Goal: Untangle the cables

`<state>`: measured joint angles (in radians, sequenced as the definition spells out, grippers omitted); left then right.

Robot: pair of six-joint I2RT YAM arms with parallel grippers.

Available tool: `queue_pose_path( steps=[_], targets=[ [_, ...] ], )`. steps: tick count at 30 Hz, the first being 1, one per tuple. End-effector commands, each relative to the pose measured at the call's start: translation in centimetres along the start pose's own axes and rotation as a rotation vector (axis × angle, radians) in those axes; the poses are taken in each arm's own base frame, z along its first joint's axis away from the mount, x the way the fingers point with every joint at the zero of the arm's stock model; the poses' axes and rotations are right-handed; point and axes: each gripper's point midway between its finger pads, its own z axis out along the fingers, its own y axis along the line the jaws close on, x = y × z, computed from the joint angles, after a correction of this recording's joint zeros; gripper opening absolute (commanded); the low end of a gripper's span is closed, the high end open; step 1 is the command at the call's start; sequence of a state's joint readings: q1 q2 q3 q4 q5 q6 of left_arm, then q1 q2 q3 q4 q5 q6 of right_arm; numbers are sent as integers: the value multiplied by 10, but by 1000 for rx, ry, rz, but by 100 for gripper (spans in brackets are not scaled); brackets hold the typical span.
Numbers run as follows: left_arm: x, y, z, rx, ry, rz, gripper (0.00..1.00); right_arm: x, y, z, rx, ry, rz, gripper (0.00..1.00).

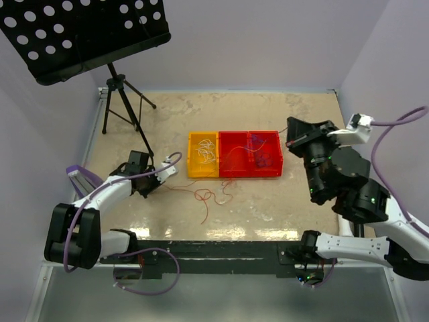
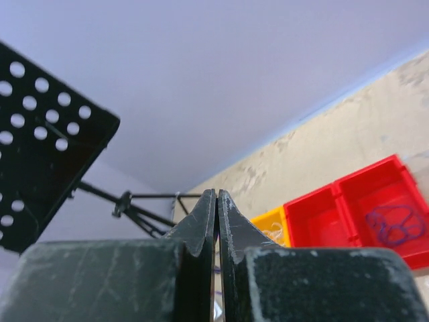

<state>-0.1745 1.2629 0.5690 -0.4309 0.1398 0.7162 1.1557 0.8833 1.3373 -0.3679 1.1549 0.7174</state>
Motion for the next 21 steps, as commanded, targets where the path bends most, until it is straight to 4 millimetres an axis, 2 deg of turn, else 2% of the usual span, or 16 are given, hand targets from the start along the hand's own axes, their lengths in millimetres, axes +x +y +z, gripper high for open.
queue_pose_path(
  steps=[1, 3, 5, 7, 10, 14, 16, 21],
  targets=[
    [23, 5, 6, -59, 77, 64, 0, -41, -24, -3, 134, -111, -86, 0],
    [28, 4, 7, -61, 93, 75, 0, -56, -24, -6, 133, -131, -65, 0],
    [32, 3, 7, -61, 107, 88, 0, -63, -20, -7, 114, -140, -69, 0],
    [34, 5, 7, -74, 115, 96, 0, -67, -21, -7, 136, -148, -75, 0],
    [35, 4, 6, -71, 118, 96, 0, -62, -15, -5, 120, -138, -86, 0],
    [23, 2, -2, -47, 76, 75, 0, -33, -14, 4, 129, -119, -147, 0],
    [9, 2, -11, -25, 40, 61, 0, -14, -15, 14, 130, -105, -179, 0],
    [-32, 6, -44, 2, -96, 63, 0, 32, -33, 60, 139, -62, -250, 0]
  ],
)
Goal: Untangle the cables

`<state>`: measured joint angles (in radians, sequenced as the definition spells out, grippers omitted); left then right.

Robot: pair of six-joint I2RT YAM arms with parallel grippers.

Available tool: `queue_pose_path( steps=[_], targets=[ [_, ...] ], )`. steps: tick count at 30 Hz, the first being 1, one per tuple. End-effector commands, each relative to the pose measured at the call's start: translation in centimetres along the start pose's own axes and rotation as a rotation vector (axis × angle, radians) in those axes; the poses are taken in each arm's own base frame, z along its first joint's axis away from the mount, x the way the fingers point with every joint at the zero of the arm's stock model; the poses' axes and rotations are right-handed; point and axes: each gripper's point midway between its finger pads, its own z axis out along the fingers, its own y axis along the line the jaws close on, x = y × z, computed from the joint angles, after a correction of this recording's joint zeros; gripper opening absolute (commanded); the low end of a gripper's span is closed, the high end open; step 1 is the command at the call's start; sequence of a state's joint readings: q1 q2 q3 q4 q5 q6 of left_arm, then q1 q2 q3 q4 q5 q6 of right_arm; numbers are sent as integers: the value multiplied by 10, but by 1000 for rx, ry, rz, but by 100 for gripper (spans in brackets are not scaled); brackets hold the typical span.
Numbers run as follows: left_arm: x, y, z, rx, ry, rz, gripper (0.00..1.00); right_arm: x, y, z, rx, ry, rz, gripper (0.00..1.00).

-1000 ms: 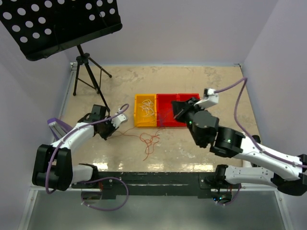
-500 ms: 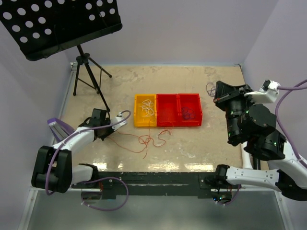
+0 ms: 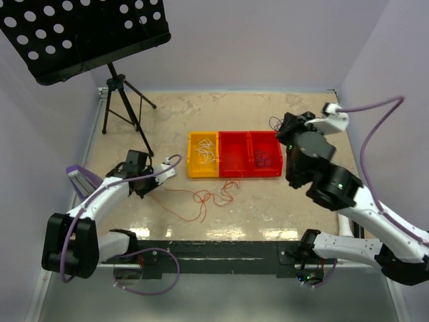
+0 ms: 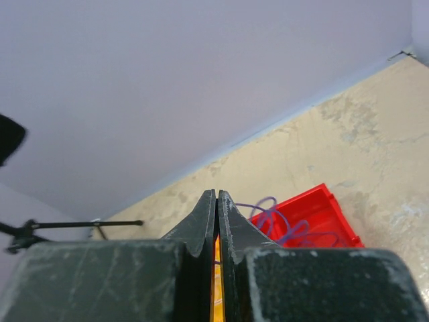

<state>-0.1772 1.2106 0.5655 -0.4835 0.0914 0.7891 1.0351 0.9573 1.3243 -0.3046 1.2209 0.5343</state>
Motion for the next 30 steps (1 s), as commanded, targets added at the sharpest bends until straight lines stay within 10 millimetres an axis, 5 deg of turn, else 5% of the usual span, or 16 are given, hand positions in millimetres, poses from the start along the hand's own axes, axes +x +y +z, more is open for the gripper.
queue_pose_path(
  steps=[1, 9, 14, 22, 27, 30],
  targets=[
    [-46, 7, -42, 35, -161, -17, 0, 52, 5, 36, -18, 53, -62, 0],
    [-103, 13, -99, 88, -360, -51, 0, 125, -34, 107, 79, 135, -164, 0],
    [-150, 20, -153, 130, -524, -60, 0, 161, -64, 129, 140, 195, -193, 0],
    [-241, 23, -301, 230, -896, 16, 0, 214, -94, 139, 175, 303, -235, 0],
    [-268, 21, -381, 209, -1083, 72, 0, 244, -112, 139, 220, 368, -256, 0],
    [-276, 13, -417, 223, -1164, 99, 0, 256, -117, 139, 229, 400, -262, 26]
  ],
)
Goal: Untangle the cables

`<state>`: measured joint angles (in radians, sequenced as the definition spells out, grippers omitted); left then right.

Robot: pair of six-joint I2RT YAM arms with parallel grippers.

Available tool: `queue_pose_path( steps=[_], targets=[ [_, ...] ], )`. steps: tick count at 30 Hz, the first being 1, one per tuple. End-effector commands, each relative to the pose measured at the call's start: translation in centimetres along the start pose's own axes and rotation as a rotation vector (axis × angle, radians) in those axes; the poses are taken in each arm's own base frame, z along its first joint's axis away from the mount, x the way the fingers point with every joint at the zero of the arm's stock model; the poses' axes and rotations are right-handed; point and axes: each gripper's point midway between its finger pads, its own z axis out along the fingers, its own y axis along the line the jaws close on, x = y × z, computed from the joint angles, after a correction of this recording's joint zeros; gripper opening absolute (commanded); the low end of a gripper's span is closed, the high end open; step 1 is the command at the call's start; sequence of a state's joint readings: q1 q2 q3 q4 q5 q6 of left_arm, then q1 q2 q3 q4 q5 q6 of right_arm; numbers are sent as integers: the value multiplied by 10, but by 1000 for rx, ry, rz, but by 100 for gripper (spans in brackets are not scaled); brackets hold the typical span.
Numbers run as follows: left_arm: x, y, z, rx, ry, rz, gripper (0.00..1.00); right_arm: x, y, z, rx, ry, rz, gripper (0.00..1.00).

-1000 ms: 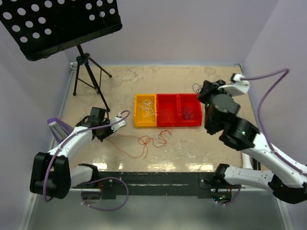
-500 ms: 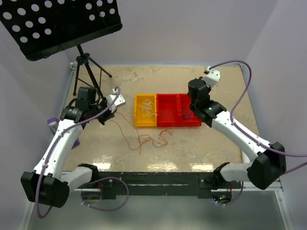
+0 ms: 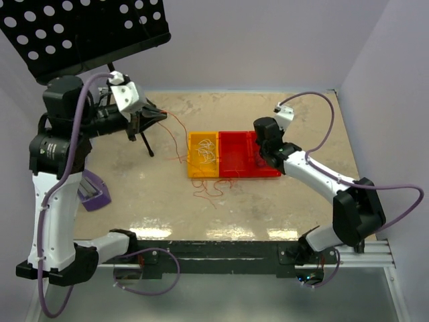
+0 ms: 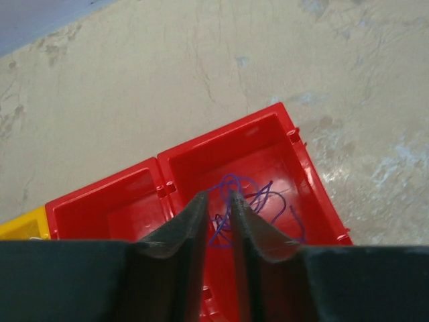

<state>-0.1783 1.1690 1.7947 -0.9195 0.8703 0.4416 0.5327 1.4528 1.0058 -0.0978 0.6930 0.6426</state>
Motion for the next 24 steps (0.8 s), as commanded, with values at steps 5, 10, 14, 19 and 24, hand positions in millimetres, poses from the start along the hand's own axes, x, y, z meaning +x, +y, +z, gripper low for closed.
queue_pose_path(
  steps=[5, 10, 14, 19, 24],
  targets=[
    [-78, -35, -27, 73, -218, 6, 0, -8, 8, -7, -63, -1, 71, 61],
    [-89, -32, -34, 11, -257, 17, 0, -28, 17, -28, -120, -29, 74, 63],
    [-79, -12, -32, -101, -237, -4, 0, -13, 37, -68, -219, -5, 60, 64],
    [-47, -6, -26, -139, -168, -22, 0, 79, 63, -120, -366, 191, 9, 64],
    [-31, -5, -26, -163, -127, -21, 0, 156, 70, -147, -397, 357, -36, 66]
  ],
)
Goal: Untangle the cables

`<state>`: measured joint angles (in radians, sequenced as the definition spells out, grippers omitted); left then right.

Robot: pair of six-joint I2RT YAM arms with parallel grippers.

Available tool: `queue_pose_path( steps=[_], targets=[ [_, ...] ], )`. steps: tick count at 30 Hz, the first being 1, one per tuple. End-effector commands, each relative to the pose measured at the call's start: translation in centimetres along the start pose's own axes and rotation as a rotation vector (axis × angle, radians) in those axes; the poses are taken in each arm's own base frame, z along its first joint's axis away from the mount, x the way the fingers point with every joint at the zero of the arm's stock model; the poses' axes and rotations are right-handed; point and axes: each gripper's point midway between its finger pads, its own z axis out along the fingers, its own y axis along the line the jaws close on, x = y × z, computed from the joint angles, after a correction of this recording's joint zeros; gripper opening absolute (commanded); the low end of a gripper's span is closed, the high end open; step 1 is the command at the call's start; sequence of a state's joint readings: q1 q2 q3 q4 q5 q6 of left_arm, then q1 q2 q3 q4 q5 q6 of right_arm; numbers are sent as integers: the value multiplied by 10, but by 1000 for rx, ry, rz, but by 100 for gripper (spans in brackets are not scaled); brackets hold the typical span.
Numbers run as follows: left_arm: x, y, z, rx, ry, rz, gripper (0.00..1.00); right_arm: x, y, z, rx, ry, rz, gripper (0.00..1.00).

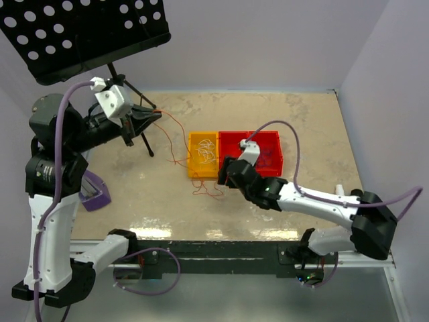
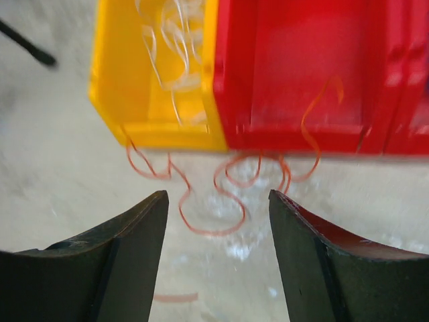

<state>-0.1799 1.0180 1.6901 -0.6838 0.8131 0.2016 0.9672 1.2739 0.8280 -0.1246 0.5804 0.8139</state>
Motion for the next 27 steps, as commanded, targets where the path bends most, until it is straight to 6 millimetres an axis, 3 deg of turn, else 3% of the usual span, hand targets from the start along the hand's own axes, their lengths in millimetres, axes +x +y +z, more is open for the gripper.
queue_pose_path(
  steps=[1, 9, 16, 21, 27],
  targets=[
    [10, 5, -4, -47, 34, 15, 0, 60, -6, 2, 39, 139, 31, 66],
    [11, 1, -10, -44, 60, 33, 0, 73, -22, 14, 144, 145, 14, 67],
    [15, -1, -11, -43, 68, 31, 0, 90, -34, 37, 219, 119, -4, 61],
    [17, 0, -13, -51, 80, 37, 0, 82, -35, 49, 245, 43, 21, 52],
    [22, -1, -15, -61, 92, 34, 0, 78, -30, 58, 227, -10, 55, 30]
  ],
)
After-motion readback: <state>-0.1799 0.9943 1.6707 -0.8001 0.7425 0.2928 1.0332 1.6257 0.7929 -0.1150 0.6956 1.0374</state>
